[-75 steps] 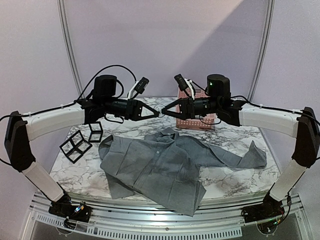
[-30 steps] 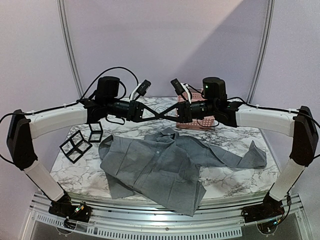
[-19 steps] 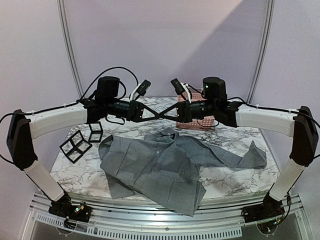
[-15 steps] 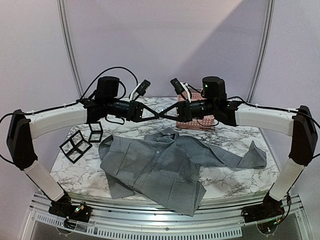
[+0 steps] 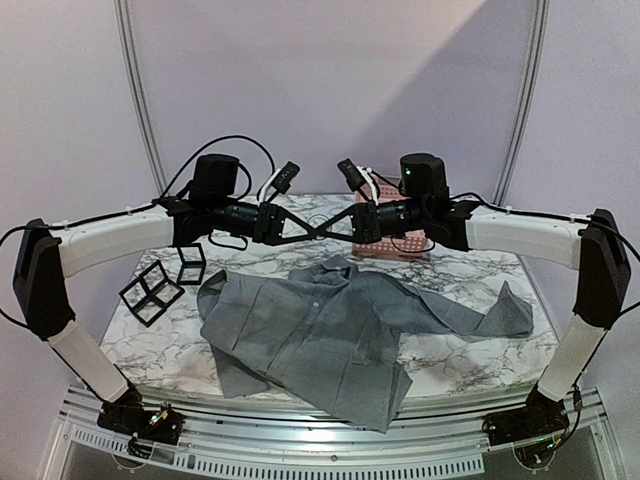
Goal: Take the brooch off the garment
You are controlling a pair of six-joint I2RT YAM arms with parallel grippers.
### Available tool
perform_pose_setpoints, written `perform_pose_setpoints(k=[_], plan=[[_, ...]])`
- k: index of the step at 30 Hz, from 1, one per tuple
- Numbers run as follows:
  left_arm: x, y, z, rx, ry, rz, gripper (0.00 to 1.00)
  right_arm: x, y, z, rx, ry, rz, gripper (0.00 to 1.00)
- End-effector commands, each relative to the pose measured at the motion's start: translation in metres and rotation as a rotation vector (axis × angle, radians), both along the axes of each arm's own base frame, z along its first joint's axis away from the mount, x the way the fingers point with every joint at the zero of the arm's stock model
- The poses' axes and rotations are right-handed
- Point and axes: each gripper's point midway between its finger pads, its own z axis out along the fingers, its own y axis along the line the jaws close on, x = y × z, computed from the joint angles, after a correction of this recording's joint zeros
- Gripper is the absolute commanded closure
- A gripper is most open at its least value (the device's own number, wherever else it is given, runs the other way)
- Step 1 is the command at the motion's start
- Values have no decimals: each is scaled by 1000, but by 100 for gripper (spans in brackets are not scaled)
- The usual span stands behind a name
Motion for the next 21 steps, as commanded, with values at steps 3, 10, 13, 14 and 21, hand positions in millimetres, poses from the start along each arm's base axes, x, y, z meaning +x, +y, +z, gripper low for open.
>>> perform_pose_setpoints(k=[3, 10, 13, 14, 21], plan=[[-14, -5, 16, -26, -36, -52, 100, 35, 0, -12, -34, 51, -153, 99], [-14, -4, 17, -27, -38, -51, 100, 50, -5, -18, -45, 96, -218, 100], [-14, -4, 17, -27, -41, -52, 100, 54, -7, -22, -51, 111, -240, 100], [-14, -4, 17, -27, -41, -52, 100, 55, -7, -23, -53, 116, -245, 100], [-14, -4, 17, -26, -42, -49, 100, 58, -9, -28, -53, 126, -274, 100]])
